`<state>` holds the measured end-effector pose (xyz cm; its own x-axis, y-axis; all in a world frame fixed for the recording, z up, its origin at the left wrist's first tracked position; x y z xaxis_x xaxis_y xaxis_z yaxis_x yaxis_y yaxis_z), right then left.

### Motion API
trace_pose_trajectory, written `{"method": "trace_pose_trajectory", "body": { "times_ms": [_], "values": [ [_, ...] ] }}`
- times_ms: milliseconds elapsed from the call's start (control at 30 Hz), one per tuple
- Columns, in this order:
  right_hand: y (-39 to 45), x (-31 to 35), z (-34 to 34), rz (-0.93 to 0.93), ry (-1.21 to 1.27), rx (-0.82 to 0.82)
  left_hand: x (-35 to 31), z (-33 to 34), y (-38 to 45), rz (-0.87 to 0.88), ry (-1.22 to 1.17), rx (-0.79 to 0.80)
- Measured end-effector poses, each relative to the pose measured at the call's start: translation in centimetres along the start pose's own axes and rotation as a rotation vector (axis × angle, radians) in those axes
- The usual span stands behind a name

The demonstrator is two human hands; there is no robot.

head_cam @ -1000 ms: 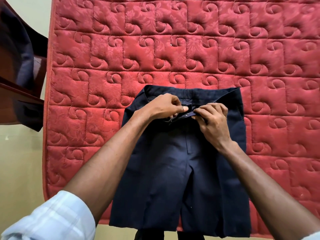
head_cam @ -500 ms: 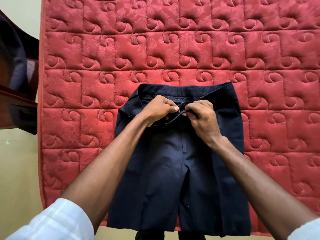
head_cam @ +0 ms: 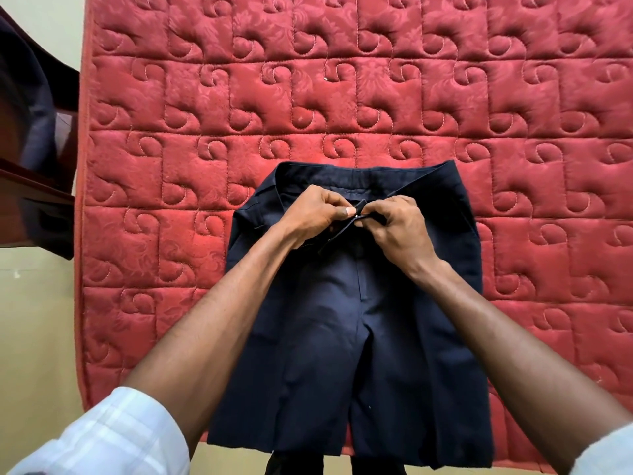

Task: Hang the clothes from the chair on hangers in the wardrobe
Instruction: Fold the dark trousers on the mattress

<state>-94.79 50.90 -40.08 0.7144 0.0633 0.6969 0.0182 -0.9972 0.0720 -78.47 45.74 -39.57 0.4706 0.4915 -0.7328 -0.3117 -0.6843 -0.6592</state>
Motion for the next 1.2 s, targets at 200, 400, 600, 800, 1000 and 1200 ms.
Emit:
{"method": "trace_pose_trajectory", "body": {
  "times_ms": [200,400,600,800,1000,1200],
  "values": [
    [0.0,-0.1,-0.2,0.037,0.009,-0.013,0.4,-0.3,-0.1,0.085,0.065,0.009],
    [-0.1,-0.5,-0.2,0.045,-0.010,-0.022,0.6,-0.8,0.2,0.144,0.175,0.065],
    [-0.5,-1.2,0.1,-0.006,-0.284,-0.035,-1.3,-2.1,0.1,0.213,0.534,0.108],
    [1.2,-2.7,-1.6,-0.055,-0.439,0.034,-2.0,-5.6,-0.8,0.249,0.895,-0.154],
    [2.9,-5.0,-3.8,-0.009,-0.497,0.059,-1.3,-9.0,0.4,0.368,0.981,-0.446],
    [2.6,-4.7,-2.5,0.050,-0.609,-0.008,0.2,-8.8,1.9,0.361,1.036,-0.567]
  ]
}}
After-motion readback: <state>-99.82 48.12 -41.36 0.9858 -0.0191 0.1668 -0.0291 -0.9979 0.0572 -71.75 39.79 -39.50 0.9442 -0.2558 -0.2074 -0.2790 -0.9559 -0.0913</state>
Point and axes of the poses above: each hand's wrist, its own y-axis towards the middle knuckle, its own z-axis out of the palm, x = y × z, the point moved 2 cm from there along y, towards the middle knuckle, and after that the axes turned 1 degree about -z, right-handed, at the moved point
